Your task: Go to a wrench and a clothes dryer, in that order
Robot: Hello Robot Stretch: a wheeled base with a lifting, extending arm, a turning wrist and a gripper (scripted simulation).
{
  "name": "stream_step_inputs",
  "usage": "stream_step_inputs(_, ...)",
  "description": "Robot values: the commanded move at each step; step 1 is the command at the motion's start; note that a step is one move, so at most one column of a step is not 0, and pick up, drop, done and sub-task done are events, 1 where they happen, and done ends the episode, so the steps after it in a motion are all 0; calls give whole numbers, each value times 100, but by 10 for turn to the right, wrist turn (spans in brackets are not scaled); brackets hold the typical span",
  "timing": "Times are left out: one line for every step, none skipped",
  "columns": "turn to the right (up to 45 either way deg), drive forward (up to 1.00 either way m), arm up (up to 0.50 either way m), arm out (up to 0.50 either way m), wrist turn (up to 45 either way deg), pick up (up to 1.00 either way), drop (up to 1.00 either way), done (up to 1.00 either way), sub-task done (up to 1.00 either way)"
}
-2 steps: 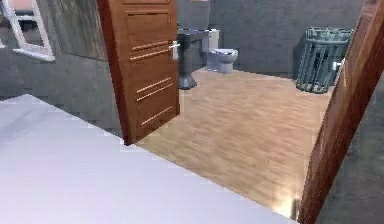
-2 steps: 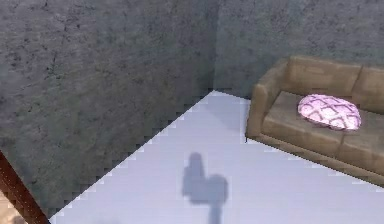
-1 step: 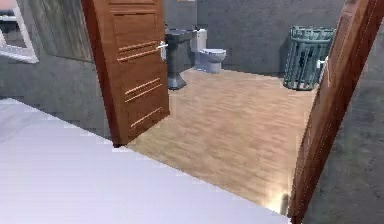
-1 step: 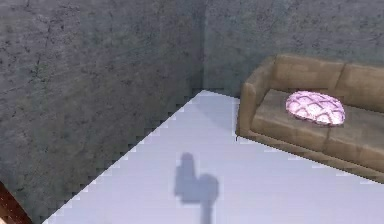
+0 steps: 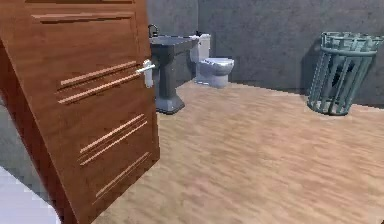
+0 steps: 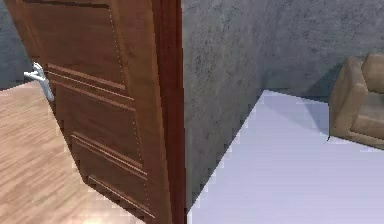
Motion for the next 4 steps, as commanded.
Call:
stream_step_inputs(180,0,0,0,0,0,0,0,0)
stream_step_inputs(0,15,0,0,0,0,0,0,0)
stream_step_inputs(120,0,0,0,0,0,0,0,0)
stream_step_inputs(0,100,0,0,0,0,0,0,0)
